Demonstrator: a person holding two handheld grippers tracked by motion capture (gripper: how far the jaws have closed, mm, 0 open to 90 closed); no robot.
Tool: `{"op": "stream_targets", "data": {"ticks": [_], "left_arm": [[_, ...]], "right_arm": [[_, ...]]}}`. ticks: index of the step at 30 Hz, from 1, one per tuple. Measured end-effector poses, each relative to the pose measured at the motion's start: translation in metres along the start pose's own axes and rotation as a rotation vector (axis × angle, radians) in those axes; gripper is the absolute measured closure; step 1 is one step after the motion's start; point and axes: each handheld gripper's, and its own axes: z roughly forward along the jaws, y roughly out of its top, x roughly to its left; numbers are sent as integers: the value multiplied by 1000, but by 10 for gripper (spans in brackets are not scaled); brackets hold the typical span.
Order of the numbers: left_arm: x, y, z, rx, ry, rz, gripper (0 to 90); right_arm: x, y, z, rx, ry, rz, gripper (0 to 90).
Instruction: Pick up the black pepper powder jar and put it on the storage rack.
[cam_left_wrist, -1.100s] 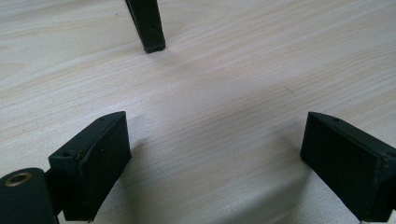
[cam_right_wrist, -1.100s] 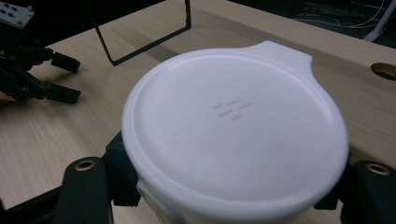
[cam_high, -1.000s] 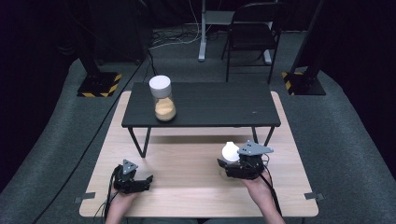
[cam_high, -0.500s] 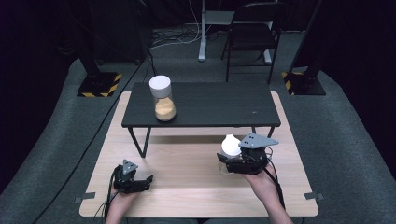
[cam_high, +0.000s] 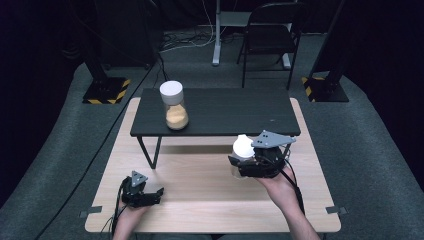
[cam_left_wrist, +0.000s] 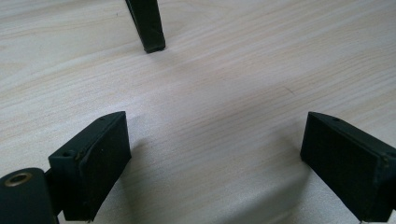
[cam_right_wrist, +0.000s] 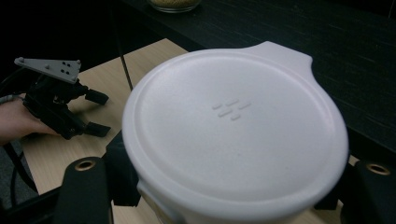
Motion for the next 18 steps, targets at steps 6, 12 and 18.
{"op": "stream_targets", "data": {"ticks": [6, 12, 18], "left_arm": [[0, 0, 0, 0, 0, 0, 78], [0, 0, 0, 0, 0, 0, 78], [0, 0, 0, 0, 0, 0, 78]], "right_arm": [[1, 15, -2, -3, 0, -8, 297], [0, 28, -4, -3, 0, -9, 297], [-1, 42, -7, -8, -5, -19, 297]]}}
